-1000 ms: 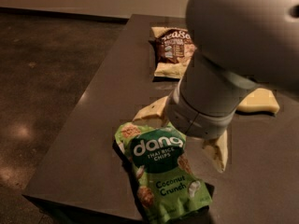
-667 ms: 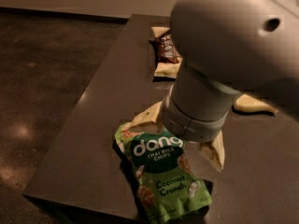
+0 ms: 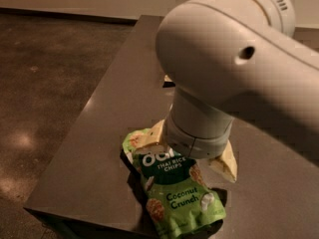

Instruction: Pick green rice chip bag

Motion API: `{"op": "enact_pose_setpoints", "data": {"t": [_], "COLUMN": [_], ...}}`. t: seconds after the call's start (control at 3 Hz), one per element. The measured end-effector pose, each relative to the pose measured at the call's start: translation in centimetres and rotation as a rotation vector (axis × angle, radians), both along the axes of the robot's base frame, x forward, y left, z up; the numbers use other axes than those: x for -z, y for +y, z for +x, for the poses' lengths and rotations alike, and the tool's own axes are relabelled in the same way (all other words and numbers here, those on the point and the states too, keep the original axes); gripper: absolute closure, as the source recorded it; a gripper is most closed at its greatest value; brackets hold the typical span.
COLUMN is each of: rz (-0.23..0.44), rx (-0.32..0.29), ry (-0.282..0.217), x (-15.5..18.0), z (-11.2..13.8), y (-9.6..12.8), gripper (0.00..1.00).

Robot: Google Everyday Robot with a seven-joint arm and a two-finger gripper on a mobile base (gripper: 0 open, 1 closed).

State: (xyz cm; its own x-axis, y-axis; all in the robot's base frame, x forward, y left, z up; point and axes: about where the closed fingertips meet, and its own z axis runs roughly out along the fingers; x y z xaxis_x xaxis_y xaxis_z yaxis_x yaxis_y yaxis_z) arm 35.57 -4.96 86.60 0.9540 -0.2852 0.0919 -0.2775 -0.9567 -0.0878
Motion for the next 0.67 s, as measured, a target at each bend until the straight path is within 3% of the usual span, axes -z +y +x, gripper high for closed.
{"op": "enact_pose_setpoints", "data": {"t": [0.33, 0.67], "rz": [-0.025, -0.038], "rx": [-0.024, -0.041], "ry": [-0.003, 0.001], "x": [0.37, 0.53], "z": [-0.14, -0.49], "y": [-0.04, 0.1], "gripper": [0.0, 0.18]}}
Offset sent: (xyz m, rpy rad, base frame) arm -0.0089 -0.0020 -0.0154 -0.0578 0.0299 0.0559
